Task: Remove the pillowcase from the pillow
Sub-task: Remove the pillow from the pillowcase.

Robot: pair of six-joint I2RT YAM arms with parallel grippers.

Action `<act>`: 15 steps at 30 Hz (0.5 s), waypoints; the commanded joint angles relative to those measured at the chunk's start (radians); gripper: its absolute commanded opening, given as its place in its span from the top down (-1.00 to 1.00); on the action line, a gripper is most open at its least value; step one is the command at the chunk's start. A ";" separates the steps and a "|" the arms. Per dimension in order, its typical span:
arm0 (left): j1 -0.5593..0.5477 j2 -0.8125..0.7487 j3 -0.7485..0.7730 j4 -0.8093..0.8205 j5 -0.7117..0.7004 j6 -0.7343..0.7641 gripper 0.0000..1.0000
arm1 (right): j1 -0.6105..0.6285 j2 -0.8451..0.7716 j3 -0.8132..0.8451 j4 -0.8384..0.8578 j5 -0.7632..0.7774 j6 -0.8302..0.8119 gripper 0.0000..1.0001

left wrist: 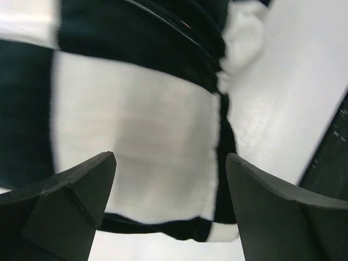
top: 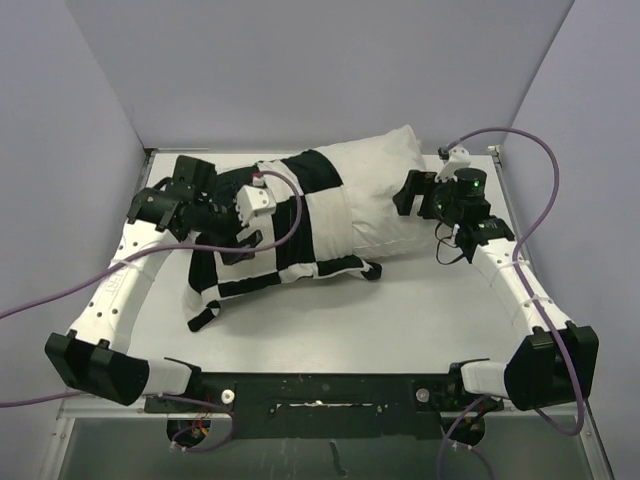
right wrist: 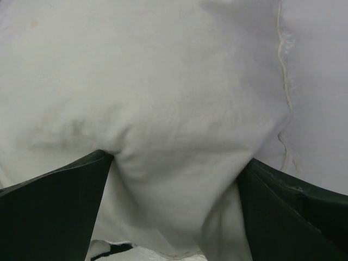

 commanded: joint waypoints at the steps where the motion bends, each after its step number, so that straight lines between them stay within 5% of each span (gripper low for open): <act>1: -0.060 -0.111 -0.143 -0.122 0.058 0.054 -0.64 | -0.003 -0.061 -0.069 0.002 0.054 -0.051 -0.96; 6: -0.279 -0.260 -0.400 -0.020 -0.137 0.071 -0.65 | -0.001 -0.065 -0.070 -0.028 0.059 -0.085 -0.96; 8: -0.291 -0.283 -0.469 0.058 -0.210 0.058 -0.95 | -0.004 -0.069 -0.066 -0.036 0.054 -0.088 -0.96; 15: -0.349 -0.383 -0.677 0.327 -0.491 0.229 -0.96 | -0.007 -0.068 -0.094 -0.035 0.042 -0.081 -0.96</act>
